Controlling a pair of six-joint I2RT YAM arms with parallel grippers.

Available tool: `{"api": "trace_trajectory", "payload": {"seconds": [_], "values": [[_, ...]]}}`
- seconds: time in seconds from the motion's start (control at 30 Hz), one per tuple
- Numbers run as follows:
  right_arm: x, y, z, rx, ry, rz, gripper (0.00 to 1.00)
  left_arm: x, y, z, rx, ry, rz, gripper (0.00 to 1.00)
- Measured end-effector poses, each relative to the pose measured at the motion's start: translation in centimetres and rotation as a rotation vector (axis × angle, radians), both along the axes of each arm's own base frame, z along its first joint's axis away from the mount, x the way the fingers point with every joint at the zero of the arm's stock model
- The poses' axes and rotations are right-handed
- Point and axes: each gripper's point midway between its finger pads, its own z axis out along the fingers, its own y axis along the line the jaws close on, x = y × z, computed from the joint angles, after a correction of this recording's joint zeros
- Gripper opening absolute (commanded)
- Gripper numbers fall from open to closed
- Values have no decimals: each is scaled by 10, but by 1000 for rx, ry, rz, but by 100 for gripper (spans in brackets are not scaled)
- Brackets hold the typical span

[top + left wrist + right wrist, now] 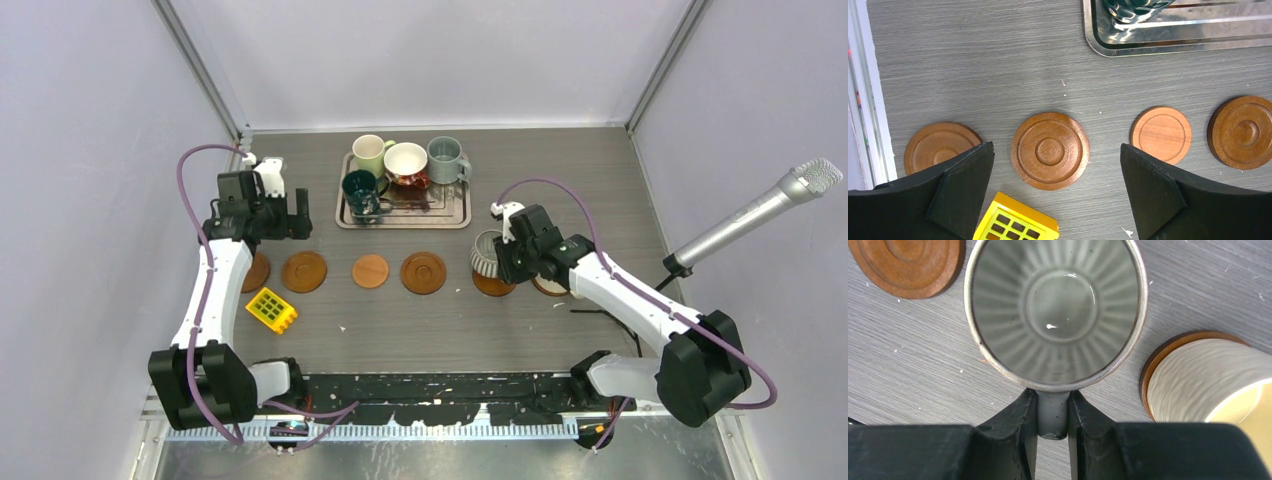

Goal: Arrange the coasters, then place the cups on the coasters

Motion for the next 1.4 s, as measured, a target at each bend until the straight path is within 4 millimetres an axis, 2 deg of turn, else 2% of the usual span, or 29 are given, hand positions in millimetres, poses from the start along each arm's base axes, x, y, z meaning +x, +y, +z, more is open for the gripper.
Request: {"api": "trace_trajectory", "payload": {"seconds": [0.23,0.6,0.73,0.87,1.03,1.1,1.23,1.4], "values": [[-8,-6,-14,-20,25,0,0,-2,1,-1,4,8,6,100],[-10,-12,-22,-30,40,-12,0,-3,1,-1,4,12,5,100],[-11,-13,-24,-40,45,-4,14,-3,1,-1,4,12,5,100],[-13,-15,-30,-55,73,3,19,-3,1,-1,3,12,5,100],[-14,-14,-31,-58,76,15,41,-3,1,-1,3,12,5,100],[-14,-14,-31,-59,77,20,47,-3,1,-1,3,12,5,100],[-13,-14,-29,-63,72,31,48,-3,1,-1,4,11,5,100],[-11,-14,-22,-72,66,48,45,-1,1,1,3,11,5,100]]}}
